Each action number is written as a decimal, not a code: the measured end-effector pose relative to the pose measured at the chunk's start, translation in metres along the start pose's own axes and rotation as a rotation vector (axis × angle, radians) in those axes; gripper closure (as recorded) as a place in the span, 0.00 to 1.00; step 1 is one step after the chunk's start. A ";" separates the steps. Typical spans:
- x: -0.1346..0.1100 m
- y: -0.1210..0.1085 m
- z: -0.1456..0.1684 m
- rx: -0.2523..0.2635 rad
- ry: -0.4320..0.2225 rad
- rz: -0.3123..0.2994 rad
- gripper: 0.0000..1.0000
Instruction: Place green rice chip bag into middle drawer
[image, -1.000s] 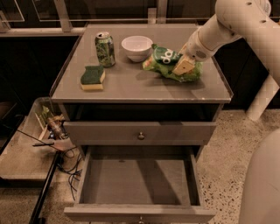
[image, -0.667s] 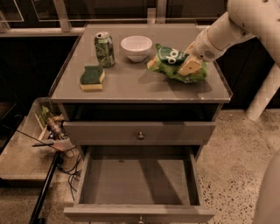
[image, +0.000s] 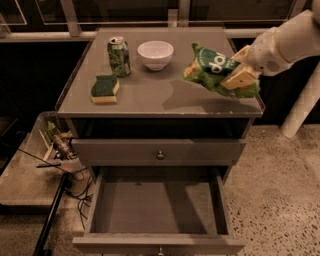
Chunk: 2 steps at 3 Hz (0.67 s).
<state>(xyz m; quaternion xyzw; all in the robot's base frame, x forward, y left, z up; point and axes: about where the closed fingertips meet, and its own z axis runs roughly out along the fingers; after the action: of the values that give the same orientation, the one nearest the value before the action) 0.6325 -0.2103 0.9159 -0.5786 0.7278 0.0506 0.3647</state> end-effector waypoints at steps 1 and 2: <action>0.006 0.035 -0.039 0.030 -0.022 -0.011 1.00; 0.016 0.074 -0.053 0.039 0.009 -0.025 1.00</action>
Offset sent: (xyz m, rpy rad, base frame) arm -0.1469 -0.0211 -0.0186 -0.0737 -0.0291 -0.0197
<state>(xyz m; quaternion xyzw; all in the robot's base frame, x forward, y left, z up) 0.5408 -0.2257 0.9192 -0.5807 0.7230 0.0289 0.3732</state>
